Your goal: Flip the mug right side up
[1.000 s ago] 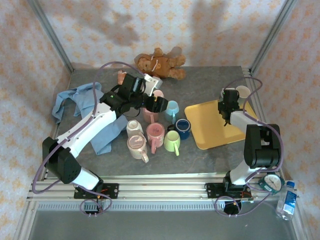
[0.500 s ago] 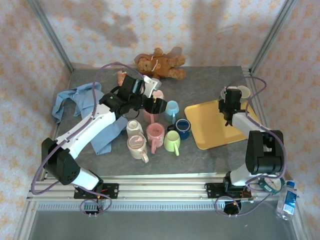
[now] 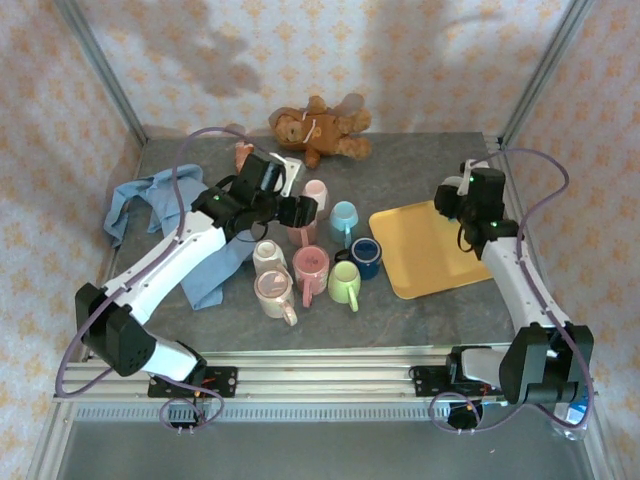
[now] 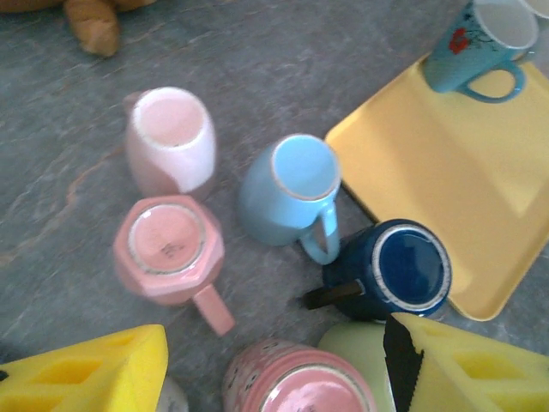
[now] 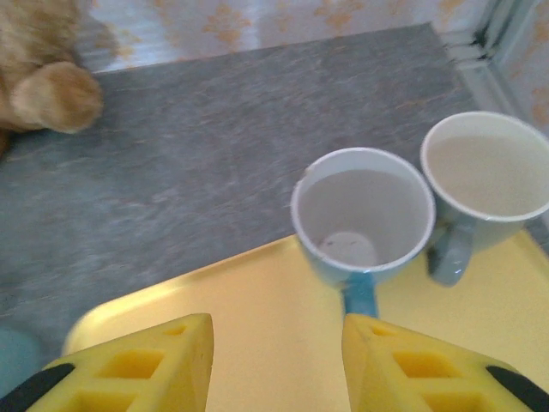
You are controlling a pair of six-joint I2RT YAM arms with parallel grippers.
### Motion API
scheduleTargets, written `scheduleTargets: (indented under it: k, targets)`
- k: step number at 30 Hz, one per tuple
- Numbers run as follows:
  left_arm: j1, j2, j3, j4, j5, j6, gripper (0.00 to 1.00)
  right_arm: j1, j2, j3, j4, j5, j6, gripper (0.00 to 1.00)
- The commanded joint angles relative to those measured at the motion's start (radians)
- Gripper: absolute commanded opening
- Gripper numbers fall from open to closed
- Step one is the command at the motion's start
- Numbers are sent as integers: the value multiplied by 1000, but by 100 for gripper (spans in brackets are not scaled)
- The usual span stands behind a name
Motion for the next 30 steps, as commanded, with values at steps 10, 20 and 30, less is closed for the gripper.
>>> scheduleTargets:
  k: [10,20,30]
  targets:
    - [-56,-27,-57,-132,-202,-535,62,95,22,194,-425,-175,274,41]
    - [-105,94,-51,-140,-266,-627,56,96,104,255,-521,-583,332,41]
    - [-105,225,3,-136,-274,-595,50,95,125,263,-509,-589,338,41]
